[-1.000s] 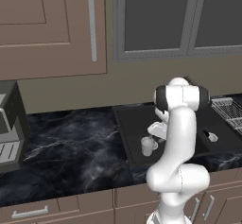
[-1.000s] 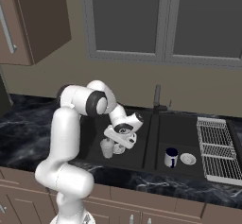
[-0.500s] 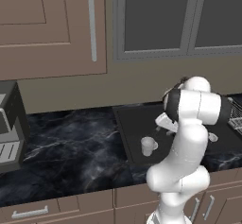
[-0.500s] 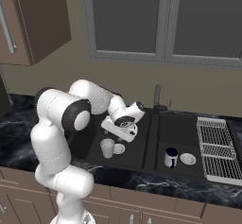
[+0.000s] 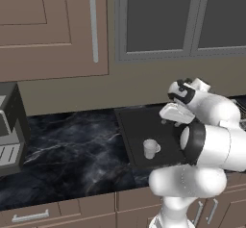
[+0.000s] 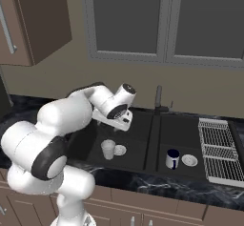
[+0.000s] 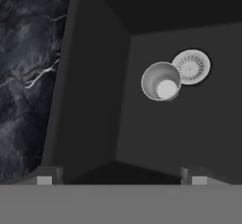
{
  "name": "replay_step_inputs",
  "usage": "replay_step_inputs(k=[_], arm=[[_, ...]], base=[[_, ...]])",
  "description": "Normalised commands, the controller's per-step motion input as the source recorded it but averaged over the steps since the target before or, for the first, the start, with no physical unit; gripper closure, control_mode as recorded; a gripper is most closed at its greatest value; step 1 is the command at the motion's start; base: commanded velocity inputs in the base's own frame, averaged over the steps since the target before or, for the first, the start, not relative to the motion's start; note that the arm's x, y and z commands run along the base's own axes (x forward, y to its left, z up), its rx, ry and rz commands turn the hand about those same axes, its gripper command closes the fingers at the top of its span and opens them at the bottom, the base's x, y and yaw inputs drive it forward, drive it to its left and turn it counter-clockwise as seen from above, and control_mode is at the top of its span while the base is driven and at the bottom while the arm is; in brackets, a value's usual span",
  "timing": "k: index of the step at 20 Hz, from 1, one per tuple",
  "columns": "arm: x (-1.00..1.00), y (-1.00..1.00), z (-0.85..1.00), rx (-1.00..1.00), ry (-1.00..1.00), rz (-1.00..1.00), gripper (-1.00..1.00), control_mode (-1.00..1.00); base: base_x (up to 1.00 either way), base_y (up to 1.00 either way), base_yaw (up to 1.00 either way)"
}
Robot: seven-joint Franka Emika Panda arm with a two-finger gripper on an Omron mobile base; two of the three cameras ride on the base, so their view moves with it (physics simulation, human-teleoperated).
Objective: Move any existing items from the left basin to the right basin for drying. Then move the glass cup from the counter to the left basin of the sink for washing.
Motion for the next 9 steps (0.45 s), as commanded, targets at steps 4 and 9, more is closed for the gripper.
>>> replay_step_inputs(k=[4, 9], arm=[[-0.3, 0.32, 0.81, -0.19, -0.17, 0.0, -1.0, -1.0], [-0.18, 0.6, 0.55, -0.24, -0.2, 0.0, -1.0, -1.0]], base=[[0.0, 0.0, 0.0], [0.0, 0.0, 0.0]])
